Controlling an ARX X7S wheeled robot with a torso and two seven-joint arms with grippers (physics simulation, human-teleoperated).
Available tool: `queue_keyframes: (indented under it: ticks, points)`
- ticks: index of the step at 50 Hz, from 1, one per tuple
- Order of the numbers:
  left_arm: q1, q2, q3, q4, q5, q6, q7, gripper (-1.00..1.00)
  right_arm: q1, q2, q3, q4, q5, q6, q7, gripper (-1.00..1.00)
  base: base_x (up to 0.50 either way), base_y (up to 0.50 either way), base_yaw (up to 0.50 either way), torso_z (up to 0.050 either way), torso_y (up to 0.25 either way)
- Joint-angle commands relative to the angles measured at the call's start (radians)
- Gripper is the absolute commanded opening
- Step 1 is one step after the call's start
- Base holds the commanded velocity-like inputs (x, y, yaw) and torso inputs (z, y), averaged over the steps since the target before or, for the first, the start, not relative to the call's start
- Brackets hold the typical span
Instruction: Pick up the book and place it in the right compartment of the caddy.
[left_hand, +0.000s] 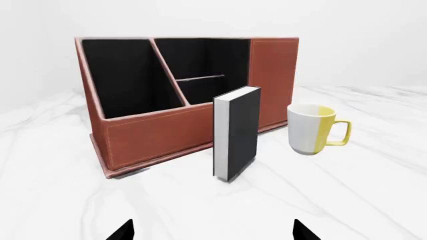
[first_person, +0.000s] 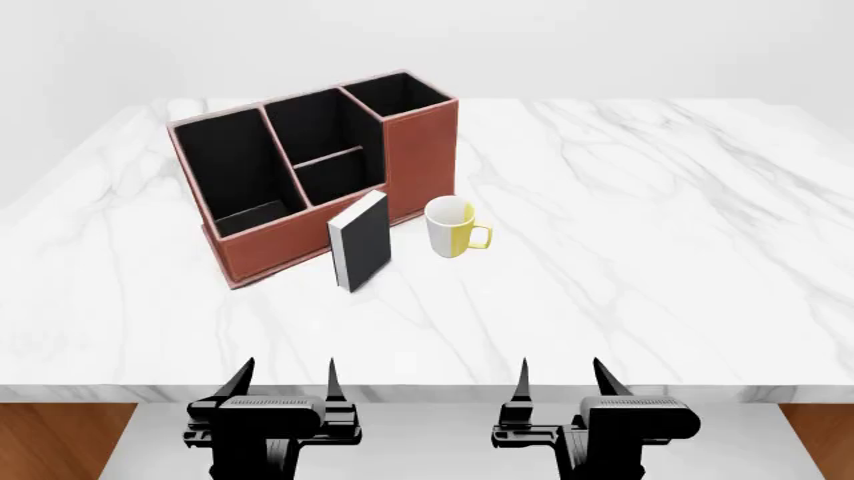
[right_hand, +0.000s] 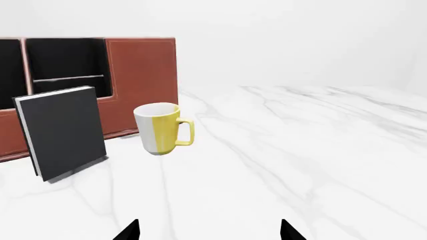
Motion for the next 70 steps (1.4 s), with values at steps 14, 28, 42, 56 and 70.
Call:
queue_keyframes:
  ticks: [14,28,42,56,70]
  points:
    - [0.042,-0.056,0.065,-0.029,0.003,0.082,-0.06,1.0,-0.06,0.05,-0.085,-0.076,0.03,-0.097,0.105,1.0,0.0,0.0,0.0,0.0,0.0]
    - [0.066,-0.071,0.06,0.011,-0.044,0.138,-0.098,1.0,-0.093,0.072,-0.082,-0.107,0.019,-0.171,0.177,1.0,0.0,0.0,0.0,0.0,0.0]
    - [-0.001,-0.109,-0.011,0.342,-0.141,-0.033,-0.152,1.0,-0.141,0.116,-0.031,-0.532,-0.045,-0.028,0.258,1.0,0.45,0.0,0.0,0.0,0.0]
    - [0.004,-0.13,-0.006,0.41,-0.159,-0.04,-0.173,1.0,-0.145,0.151,-0.04,-0.565,-0.048,-0.049,0.264,1.0,0.5,0.0,0.0,0.0,0.0]
    - [0.002,-0.147,0.015,0.399,-0.17,-0.056,-0.18,1.0,-0.137,0.17,-0.038,-0.557,-0.017,-0.063,0.269,1.0,0.5,0.0,0.0,0.0,0.0]
